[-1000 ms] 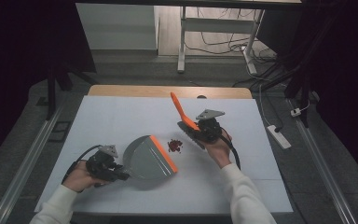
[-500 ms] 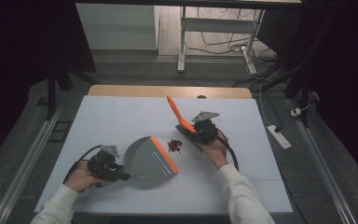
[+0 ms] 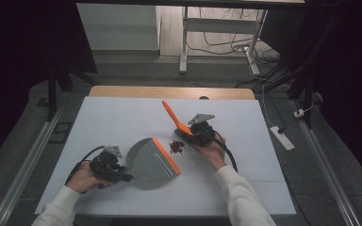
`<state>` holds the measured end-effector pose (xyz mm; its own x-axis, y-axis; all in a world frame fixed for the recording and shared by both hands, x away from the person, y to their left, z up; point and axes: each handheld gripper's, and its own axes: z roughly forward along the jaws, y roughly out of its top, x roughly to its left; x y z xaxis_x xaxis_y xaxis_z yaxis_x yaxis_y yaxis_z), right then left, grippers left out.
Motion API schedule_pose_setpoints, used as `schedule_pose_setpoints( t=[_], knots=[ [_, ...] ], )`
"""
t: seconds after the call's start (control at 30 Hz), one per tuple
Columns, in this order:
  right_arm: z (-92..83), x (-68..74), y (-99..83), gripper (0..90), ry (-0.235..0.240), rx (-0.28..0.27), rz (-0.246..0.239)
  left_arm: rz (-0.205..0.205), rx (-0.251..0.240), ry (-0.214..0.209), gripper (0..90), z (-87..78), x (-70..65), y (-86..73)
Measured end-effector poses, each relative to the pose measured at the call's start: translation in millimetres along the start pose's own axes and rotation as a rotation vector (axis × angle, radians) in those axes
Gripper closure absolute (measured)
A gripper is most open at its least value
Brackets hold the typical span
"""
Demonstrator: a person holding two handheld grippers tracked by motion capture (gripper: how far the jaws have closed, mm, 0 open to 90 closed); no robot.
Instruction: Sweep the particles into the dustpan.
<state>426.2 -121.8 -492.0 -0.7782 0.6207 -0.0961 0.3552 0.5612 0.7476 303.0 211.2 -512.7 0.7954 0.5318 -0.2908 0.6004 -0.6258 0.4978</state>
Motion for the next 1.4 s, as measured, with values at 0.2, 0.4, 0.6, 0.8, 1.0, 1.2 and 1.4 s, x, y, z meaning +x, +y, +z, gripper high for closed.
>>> schedule_pose_setpoints(
  t=[0.2,0.4,0.6,0.8,1.0,1.2,1.4],
  knots=[
    [3.0,5.5,1.7,70.1,0.008,0.006,-0.018,-0.005,0.005,-0.003,62.0,1.0,1.1,0.5],
    [5.4,11.5,3.6,70.1,0.013,0.01,-0.029,-0.004,0.008,-0.009,62.0,1.6,2.0,1.1],
    [7.6,16.3,5.4,70.1,0.02,0.012,-0.038,-0.005,0.009,-0.013,62.0,2.2,2.7,1.1],
    [9.0,22.1,6.8,70.1,0.025,0.015,-0.054,-0.007,0.008,-0.014,62.0,2.8,2.5,1.2],
    [9.4,24.5,7.4,70.1,0.032,0.014,-0.056,-0.007,0.008,-0.014,62.1,3.0,2.4,1.2],
    [10.2,28.4,8.3,70.1,0.048,0.012,-0.052,-0.007,0.009,-0.013,62.1,3.0,2.3,1.2],
    [11.0,32.7,9.2,70.0,0.064,0.009,-0.044,-0.007,0.009,-0.012,62.1,2.9,2.1,1.2]
  ],
)
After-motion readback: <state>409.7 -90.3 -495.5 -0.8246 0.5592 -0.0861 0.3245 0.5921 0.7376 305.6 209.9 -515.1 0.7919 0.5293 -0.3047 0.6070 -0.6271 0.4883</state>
